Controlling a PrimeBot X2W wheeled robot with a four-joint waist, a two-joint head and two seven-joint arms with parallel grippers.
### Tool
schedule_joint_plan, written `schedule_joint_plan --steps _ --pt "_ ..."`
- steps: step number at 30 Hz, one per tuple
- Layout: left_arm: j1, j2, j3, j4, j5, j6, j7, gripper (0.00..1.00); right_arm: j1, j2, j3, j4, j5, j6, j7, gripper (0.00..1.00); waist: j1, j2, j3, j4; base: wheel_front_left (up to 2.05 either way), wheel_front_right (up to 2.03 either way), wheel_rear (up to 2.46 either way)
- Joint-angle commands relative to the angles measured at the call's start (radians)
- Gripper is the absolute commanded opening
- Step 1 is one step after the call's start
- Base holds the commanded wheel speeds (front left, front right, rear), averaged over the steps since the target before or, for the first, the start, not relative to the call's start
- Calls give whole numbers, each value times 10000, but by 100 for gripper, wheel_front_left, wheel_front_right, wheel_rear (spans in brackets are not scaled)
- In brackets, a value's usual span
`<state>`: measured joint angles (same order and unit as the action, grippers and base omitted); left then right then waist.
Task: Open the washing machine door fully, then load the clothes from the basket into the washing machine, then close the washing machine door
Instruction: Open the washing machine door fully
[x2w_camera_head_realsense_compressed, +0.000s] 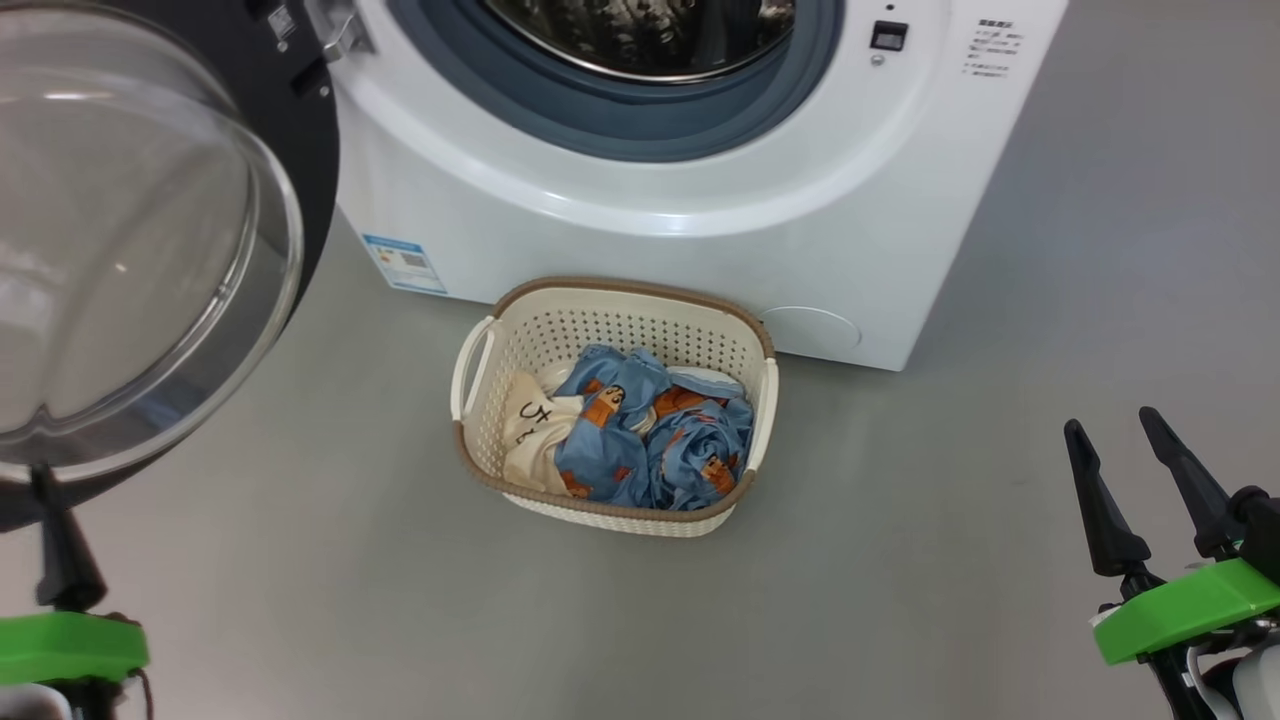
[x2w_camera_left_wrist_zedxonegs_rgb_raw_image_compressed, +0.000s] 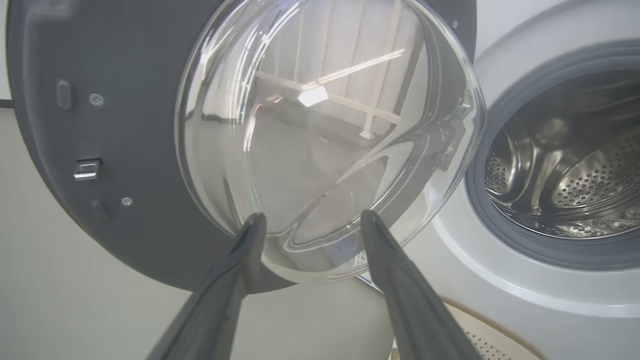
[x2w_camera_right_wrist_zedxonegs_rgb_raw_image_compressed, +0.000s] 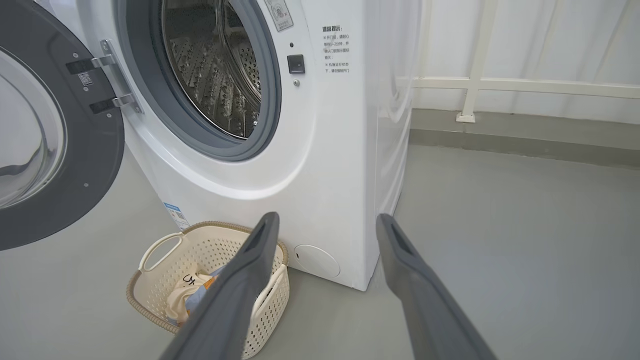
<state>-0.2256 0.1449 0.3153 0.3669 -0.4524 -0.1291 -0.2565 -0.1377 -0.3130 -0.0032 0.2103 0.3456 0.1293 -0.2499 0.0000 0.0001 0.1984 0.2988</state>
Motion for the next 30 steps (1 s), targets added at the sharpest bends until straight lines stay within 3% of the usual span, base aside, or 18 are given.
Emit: schedule_joint_plan --steps 1,16,30 --pt "145 373 46 -522 195 -15 -53 100 260 -81 164 -253 34 14 -118 100 0 -1 -137 -246 0 0 0" --pt "572 766 -2155 -1408 -172 -15 -53 100 278 192 -80 -318 -6 14 -118 100 0 -1 -149 -1599 0 0 0" --pt "730 1064 -3364 -1547 -678 -15 -53 100 271 393 -274 -406 -54 14 -118 100 0 -1 -178 -2764 0 0 0"
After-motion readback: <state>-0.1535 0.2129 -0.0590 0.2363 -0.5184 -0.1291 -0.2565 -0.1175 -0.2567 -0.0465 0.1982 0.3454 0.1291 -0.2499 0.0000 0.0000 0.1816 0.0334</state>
